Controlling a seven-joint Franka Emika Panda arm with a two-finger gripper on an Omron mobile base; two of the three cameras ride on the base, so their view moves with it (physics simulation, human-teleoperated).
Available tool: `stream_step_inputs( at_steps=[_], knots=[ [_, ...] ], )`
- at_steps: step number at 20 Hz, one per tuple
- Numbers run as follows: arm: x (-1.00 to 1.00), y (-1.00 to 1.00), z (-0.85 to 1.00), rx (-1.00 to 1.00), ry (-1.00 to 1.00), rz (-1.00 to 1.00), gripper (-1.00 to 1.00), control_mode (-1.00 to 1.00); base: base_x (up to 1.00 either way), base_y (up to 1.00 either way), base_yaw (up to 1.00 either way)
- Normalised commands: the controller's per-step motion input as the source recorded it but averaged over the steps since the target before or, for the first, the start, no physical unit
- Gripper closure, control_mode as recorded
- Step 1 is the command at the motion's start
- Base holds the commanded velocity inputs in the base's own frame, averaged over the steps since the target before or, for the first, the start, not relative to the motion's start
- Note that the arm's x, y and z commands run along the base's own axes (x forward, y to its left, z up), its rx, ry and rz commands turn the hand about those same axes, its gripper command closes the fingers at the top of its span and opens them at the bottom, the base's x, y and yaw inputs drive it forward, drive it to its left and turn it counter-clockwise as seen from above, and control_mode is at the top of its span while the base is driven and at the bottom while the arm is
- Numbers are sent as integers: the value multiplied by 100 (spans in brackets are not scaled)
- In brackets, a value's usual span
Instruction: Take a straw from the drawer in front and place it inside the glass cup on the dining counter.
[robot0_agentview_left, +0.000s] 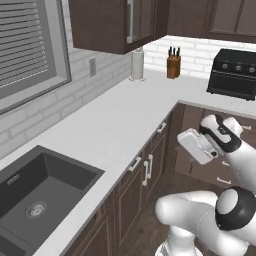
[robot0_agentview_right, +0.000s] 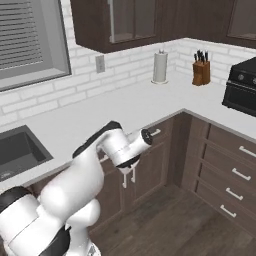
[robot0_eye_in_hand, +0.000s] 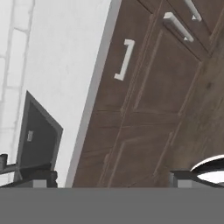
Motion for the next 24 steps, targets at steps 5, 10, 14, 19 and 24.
stream_step_inputs(
  at_steps=[5, 10, 14, 19, 24],
  knots=[
    [62, 0, -78, 12, -11, 0, -100, -100, 0, 0, 0],
    [59, 0, -54, 7, -11, 0, -100, -100, 0, 0, 0],
    [41, 8, -43, 2, -6, -1, -100, -100, 0, 0, 0],
    [27, 5, -22, 7, 0, 0, -100, -100, 0, 0, 0],
    [3, 0, -3, 19, -2, 0, -100, -100, 0, 0, 0]
  ],
)
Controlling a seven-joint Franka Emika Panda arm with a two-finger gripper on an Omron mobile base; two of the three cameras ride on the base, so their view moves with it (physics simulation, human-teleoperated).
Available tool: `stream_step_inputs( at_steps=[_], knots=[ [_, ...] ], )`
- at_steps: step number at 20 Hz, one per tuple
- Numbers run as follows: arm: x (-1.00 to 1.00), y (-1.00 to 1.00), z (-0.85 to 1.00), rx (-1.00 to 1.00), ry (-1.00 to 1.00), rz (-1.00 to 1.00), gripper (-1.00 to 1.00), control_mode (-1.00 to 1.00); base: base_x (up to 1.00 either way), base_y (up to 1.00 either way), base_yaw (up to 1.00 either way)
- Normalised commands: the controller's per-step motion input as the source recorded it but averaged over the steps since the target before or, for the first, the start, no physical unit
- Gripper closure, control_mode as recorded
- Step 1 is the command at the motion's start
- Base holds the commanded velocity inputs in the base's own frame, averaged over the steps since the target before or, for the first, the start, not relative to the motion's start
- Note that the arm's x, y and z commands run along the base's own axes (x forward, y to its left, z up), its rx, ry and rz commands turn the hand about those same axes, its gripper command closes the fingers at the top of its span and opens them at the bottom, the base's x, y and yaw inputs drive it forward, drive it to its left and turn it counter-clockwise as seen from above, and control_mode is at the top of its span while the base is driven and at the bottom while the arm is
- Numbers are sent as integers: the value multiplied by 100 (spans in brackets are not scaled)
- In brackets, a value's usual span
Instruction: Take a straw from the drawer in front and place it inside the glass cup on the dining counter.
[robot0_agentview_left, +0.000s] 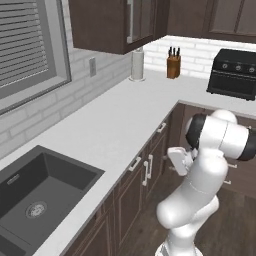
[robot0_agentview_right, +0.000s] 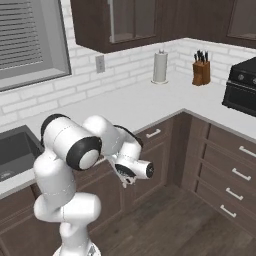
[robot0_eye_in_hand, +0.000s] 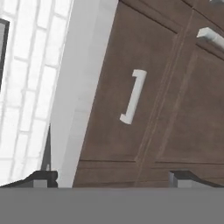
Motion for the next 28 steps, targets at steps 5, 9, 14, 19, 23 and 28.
stream_step_inputs(
  at_steps=[5, 9, 14, 19, 23, 28],
  knots=[
    [7, 14, 0, 14, -3, 0, -100, -100, 0, 0, 0],
    [27, 35, -11, 6, 0, 0, -100, -100, 0, 0, 0],
    [15, 23, -19, 5, 0, 0, -100, -100, 0, 0, 0],
    [11, 46, -21, 0, 0, 0, -100, -100, 0, 0, 0],
    [18, 60, -22, 0, 0, 0, -100, -100, 0, 0, 0],
    [24, 46, -16, 0, 0, 0, -100, -100, 0, 0, 0]
  ],
)
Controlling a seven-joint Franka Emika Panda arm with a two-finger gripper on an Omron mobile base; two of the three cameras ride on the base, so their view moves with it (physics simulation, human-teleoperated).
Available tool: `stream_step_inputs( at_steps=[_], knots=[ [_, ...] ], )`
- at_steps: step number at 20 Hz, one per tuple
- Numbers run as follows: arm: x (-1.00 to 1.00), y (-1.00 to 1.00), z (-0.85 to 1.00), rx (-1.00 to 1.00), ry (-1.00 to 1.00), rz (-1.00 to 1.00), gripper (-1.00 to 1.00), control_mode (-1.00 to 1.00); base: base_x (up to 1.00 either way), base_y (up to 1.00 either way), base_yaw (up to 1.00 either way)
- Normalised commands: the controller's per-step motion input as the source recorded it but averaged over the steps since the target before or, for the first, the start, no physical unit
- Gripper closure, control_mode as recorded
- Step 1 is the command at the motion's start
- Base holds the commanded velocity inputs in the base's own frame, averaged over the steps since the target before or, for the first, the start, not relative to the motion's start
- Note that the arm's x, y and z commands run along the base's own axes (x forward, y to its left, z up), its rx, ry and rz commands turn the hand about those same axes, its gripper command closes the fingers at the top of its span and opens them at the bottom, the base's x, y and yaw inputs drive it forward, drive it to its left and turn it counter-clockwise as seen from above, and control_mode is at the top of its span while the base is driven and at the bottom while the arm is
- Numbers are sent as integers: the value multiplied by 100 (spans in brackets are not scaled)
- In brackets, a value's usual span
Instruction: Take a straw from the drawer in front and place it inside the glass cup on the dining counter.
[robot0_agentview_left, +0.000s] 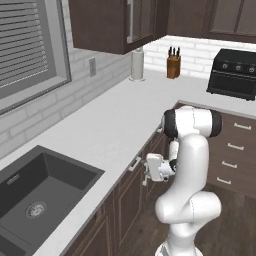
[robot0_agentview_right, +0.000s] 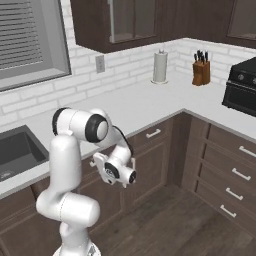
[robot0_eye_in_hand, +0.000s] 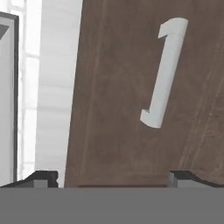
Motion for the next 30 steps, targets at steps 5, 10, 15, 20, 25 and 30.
stream_step_inputs(
  at_steps=[5, 10, 15, 20, 25, 30],
  knots=[
    [37, 4, -7, 4, 0, 0, -100, -100, 0, 0, 0],
    [23, 0, -16, 6, 0, 0, -100, -100, 0, 0, 0],
    [0, -3, -31, 5, -2, 0, -100, -100, 0, 0, 0],
    [5, -7, -21, 6, 0, 0, -100, -100, 0, 0, 0],
    [24, 0, -15, 3, 0, 0, -100, -100, 0, 0, 0],
    [37, 0, -12, 0, 0, 0, -100, -100, 0, 0, 0]
  ],
)
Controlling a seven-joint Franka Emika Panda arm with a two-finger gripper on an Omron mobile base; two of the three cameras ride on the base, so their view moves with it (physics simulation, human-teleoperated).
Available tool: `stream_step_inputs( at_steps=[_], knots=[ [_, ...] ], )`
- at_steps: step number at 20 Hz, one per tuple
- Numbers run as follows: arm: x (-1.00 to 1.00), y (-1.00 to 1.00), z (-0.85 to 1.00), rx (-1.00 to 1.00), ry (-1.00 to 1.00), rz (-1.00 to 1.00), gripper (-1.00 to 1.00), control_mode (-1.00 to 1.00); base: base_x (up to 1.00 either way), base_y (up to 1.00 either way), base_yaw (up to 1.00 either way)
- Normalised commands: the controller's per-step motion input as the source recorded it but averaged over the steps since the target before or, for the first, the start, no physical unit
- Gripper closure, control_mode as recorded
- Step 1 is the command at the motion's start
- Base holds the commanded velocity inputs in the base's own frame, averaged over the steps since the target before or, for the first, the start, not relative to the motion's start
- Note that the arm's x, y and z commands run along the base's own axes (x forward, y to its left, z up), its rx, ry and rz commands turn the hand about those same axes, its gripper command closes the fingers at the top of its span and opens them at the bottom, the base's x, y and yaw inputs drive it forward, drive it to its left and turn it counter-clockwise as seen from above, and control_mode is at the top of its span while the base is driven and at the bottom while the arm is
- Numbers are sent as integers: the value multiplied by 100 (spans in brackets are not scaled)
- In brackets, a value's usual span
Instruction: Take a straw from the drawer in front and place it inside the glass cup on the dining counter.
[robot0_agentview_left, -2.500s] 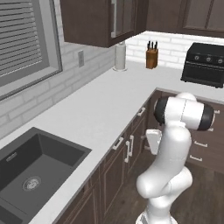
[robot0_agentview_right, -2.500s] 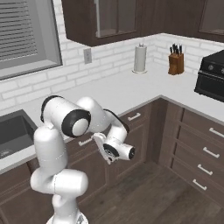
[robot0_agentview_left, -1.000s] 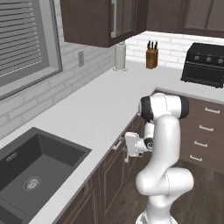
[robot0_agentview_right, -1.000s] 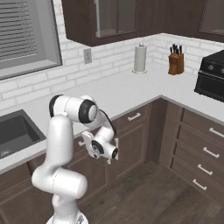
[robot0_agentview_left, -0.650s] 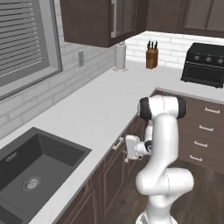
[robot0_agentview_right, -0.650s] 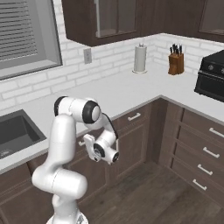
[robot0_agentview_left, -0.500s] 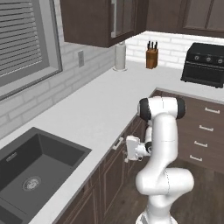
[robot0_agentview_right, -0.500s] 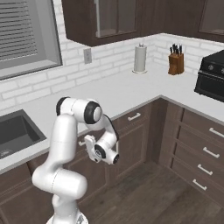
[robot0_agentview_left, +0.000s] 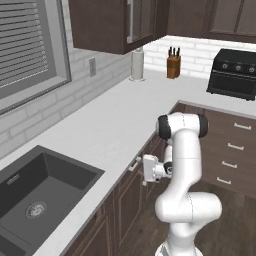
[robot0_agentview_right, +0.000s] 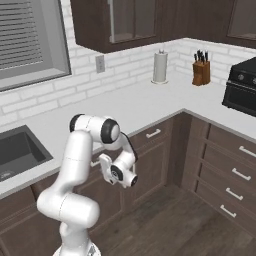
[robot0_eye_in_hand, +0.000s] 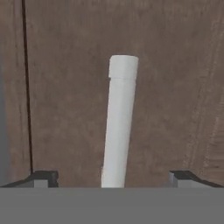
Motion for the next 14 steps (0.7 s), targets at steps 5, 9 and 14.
stream_step_inputs(
  at_steps=[5, 9, 14],
  knots=[
    [41, 0, -14, 0, 0, 0, -100, -100, 0, 0, 0],
    [34, 2, -27, 0, 0, 0, -100, -100, 0, 0, 0],
    [37, 14, -27, 0, 0, 0, -100, -100, 0, 0, 0]
  ],
)
